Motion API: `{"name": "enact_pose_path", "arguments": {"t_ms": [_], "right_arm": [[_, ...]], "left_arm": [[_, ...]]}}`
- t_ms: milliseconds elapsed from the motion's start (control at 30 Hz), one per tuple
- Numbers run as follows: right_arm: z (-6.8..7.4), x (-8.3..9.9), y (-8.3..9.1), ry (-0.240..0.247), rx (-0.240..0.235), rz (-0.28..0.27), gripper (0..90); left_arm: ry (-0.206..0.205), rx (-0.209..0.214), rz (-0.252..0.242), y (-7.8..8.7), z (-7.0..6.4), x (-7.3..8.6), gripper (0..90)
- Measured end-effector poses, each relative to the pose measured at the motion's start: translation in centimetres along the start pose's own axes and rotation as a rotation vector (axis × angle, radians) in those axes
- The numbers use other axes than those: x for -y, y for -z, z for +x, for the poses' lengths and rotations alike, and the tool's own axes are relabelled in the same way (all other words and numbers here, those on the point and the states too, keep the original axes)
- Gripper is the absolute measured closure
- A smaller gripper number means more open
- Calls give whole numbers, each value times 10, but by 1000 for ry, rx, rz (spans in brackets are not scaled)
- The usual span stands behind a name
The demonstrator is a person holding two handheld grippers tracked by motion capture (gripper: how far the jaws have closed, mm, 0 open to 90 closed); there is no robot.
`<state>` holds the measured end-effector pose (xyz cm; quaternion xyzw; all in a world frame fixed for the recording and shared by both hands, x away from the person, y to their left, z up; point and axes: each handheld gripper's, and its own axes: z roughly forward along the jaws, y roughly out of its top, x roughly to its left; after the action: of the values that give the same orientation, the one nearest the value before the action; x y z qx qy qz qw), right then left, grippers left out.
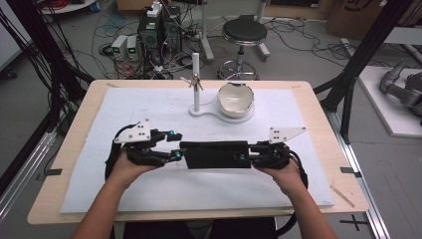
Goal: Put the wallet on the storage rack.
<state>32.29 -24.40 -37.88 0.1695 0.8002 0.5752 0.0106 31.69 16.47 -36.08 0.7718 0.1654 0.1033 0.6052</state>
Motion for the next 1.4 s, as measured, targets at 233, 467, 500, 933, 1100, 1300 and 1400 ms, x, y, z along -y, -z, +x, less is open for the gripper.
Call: {"name": "enact_pose_path", "arguments": {"t_ms": [233, 467, 500, 933, 1100, 1300, 1400], "right_arm": [[-4, -3, 21, -1, 118, -8, 760], [-7, -12, 40, 7, 214, -25, 759], [-8, -14, 43, 13, 228, -23, 758], [-26, -68, 67, 62, 390, 54, 758], [-34, -87, 66, 65, 444, 84, 758], [-50, -109, 60, 59, 495, 149, 758], [-58, -119, 55, 52, 514, 196, 758]], "left_arm": [[42, -124, -32, 34, 18, 8, 291], [97, -184, -43, 58, 33, 23, 240], [98, -178, -36, 59, 34, 26, 224], [88, -272, 162, 52, 39, 33, 205], [107, -302, 175, 53, 42, 37, 202], [116, -301, 186, 53, 43, 40, 202], [113, -303, 194, 54, 45, 41, 202]]}}
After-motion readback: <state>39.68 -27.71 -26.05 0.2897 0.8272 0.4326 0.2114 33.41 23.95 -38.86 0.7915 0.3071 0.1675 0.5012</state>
